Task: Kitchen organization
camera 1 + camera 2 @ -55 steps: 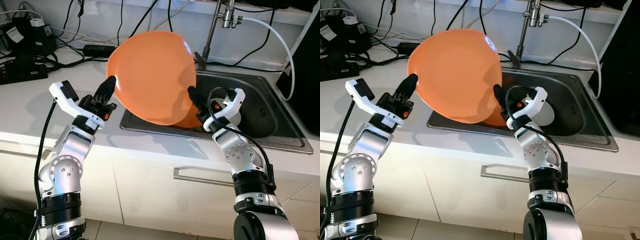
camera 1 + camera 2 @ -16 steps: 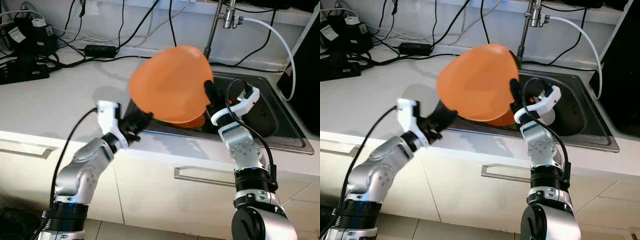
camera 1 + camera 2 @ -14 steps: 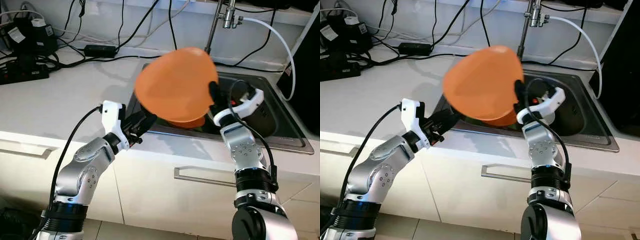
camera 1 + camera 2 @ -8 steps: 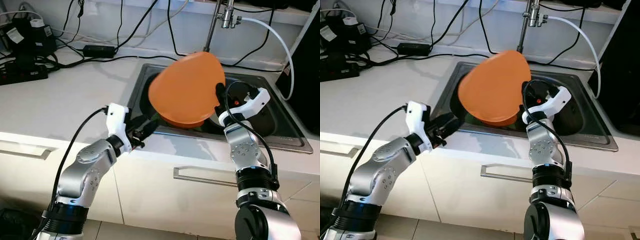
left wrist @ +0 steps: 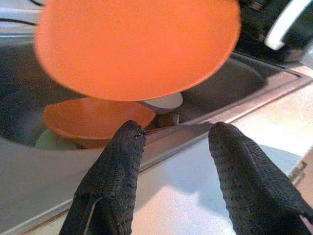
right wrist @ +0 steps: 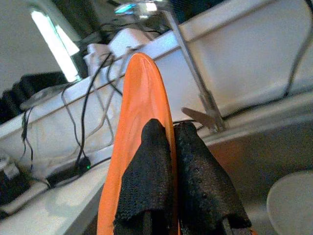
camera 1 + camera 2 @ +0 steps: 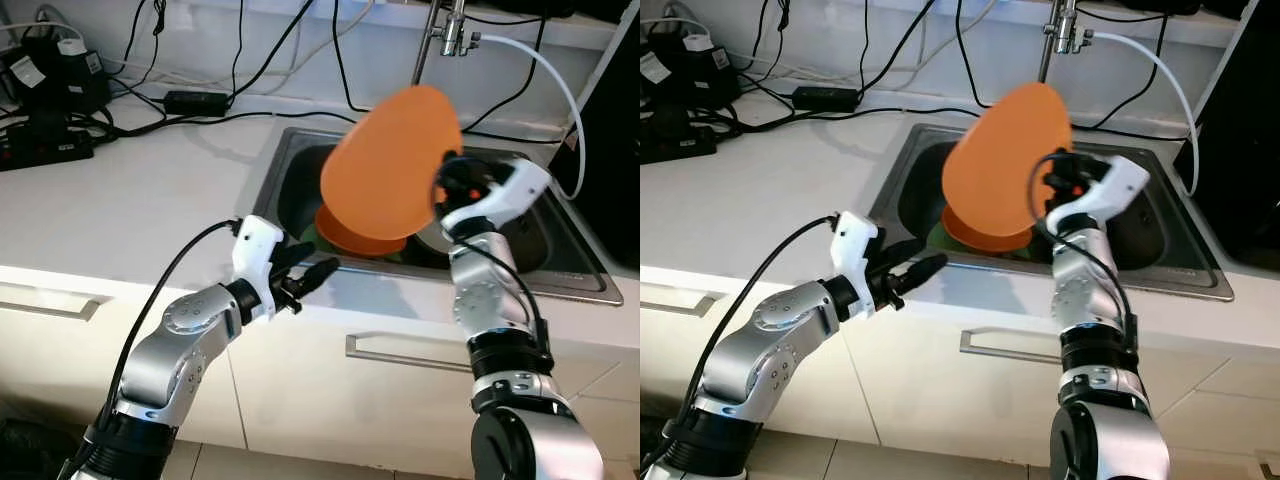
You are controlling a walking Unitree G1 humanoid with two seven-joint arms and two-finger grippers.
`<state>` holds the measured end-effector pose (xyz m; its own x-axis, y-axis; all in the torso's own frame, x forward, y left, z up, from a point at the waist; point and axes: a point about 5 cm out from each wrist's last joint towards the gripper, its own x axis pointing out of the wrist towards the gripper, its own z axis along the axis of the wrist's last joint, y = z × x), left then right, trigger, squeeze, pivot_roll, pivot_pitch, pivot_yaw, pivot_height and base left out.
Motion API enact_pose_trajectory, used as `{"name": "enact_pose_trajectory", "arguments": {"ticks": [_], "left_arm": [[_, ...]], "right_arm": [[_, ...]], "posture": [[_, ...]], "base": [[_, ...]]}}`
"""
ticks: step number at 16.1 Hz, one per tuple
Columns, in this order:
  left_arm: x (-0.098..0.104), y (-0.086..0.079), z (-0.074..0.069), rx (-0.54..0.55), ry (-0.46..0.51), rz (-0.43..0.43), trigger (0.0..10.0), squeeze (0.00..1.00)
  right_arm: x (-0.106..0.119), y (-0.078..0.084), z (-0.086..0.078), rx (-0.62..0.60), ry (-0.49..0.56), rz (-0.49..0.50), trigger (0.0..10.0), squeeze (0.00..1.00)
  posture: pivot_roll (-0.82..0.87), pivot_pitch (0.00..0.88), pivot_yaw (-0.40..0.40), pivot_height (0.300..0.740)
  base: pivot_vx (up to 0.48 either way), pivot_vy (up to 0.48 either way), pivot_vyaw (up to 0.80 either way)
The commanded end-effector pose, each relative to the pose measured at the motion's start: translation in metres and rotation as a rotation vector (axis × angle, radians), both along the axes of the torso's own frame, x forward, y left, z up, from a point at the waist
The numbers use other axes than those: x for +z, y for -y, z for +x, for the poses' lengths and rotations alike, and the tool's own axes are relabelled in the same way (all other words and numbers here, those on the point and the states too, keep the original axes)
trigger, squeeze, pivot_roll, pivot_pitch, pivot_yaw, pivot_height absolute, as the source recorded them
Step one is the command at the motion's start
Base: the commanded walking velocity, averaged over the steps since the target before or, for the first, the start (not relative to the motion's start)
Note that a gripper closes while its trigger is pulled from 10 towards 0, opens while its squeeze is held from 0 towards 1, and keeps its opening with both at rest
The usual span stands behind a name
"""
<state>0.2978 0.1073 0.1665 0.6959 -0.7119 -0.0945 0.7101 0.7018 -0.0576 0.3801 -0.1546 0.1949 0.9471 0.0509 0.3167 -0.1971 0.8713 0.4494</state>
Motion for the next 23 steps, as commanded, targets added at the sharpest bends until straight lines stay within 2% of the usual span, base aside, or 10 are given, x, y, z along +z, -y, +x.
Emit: {"name": "enact_pose_trajectory", "arguments": {"ticks": [1, 9, 15, 19, 23], "left_arm": [[-0.001, 0.004, -0.004, -0.032, -0.005, 0.032, 10.0, 0.0], [-0.002, 0.003, -0.006, -0.023, -0.007, 0.068, 10.0, 0.0], [-0.003, 0.005, -0.007, -0.023, -0.012, 0.066, 10.0, 0.0], [-0.006, 0.014, -0.009, -0.041, -0.022, 0.061, 10.0, 0.0], [-0.005, 0.015, -0.008, -0.043, -0.023, 0.06, 10.0, 0.0]], "right_arm": [[0.014, -0.005, 0.001, -0.004, 0.068, -0.091, 10.0, 0.0], [0.003, -0.021, 0.002, 0.018, 0.059, -0.366, 10.0, 0.0], [-0.002, -0.036, 0.0, 0.061, 0.078, -0.43, 10.0, 0.0], [-0.01, -0.039, -0.001, 0.074, 0.049, -0.448, 10.0, 0.0], [-0.015, -0.037, -0.001, 0.067, 0.028, -0.476, 10.0, 0.0]], "posture": [[0.12, 0.001, -0.03, 0.74], [0.14, 0.0, -0.039, 0.74], [0.14, 0.0, -0.035, 0.74], [0.13, 0.0, -0.031, 0.74], [0.14, 0.0, -0.036, 0.74]], "base": [[0.0, 0.0, 0.0], [0.0, 0.0, 0.0], [0.0, 0.0, 0.0], [0.0, 0.0, 0.0], [0.0, 0.0, 0.0]]}}
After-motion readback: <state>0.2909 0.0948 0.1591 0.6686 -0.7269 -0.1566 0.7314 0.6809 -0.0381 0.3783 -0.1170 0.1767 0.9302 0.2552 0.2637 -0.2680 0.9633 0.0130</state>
